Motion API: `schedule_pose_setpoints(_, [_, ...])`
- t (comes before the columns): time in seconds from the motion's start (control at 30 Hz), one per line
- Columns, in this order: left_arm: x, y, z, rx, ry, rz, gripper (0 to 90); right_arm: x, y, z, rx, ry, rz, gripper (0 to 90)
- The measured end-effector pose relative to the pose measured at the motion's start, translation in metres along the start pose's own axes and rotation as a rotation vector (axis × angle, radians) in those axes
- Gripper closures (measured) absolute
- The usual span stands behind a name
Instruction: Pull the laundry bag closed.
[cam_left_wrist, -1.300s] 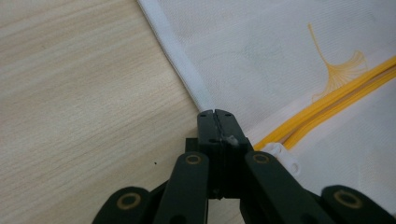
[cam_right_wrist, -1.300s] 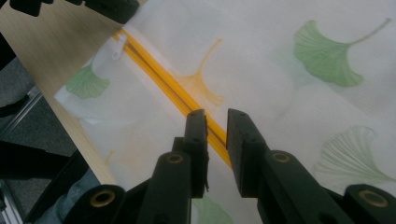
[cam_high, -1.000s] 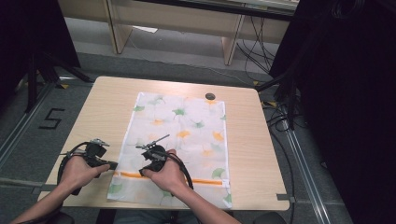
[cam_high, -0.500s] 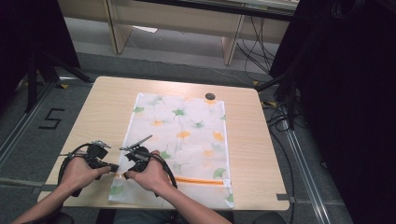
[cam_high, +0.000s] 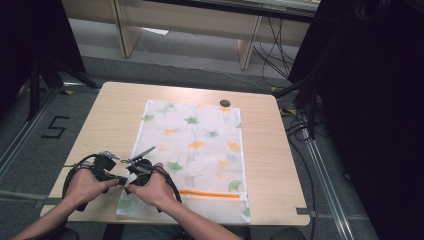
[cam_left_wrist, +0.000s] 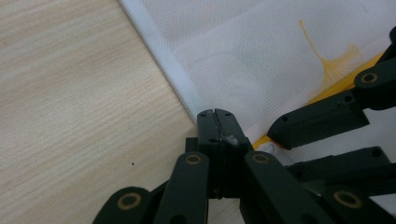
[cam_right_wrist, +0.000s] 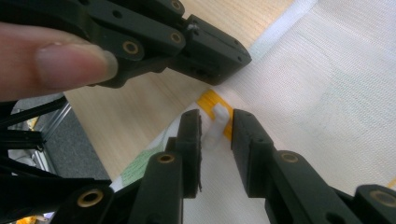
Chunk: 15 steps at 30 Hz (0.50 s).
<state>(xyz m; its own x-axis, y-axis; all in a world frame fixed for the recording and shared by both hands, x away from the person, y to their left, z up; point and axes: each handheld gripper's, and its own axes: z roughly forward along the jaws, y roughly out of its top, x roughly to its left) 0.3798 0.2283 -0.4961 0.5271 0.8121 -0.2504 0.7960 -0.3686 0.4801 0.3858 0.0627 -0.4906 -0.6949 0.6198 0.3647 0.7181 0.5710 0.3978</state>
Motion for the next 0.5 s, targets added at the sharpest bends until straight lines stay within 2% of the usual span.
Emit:
schedule_pose_setpoints(0.03, [0.0031,0.0005,-0.0025,0.038,0.0,0.043,89.5,0.0008,0.0002,0.001,-0.002,0.0,0.003,73.8])
schedule_pose_setpoints(0.1, [0.0033,0.0005,-0.0025,0.039,0.0,0.044,89.5,0.0022,0.0001,0.0025,0.008,-0.004,0.022,73.9])
schedule_pose_setpoints(0.13, [0.0033,0.0005,-0.0026,0.04,0.0,0.046,89.5,0.0001,0.0004,0.0039,-0.002,-0.008,-0.006,74.0])
schedule_pose_setpoints(0.23, [0.0037,0.0006,-0.0025,0.044,-0.005,0.048,89.5,0.0032,0.0002,0.0053,0.006,-0.016,0.002,75.0])
schedule_pose_setpoints(0.27, [-0.0003,-0.0002,0.0003,-0.001,0.002,-0.003,89.5,0.0037,0.0002,0.0059,0.008,-0.02,-0.001,75.8])
schedule_pose_setpoints(0.5, [0.0,-0.0001,-0.0001,0.006,0.0,0.005,89.5,0.0044,-0.0009,0.0068,0.014,-0.044,-0.018,81.6])
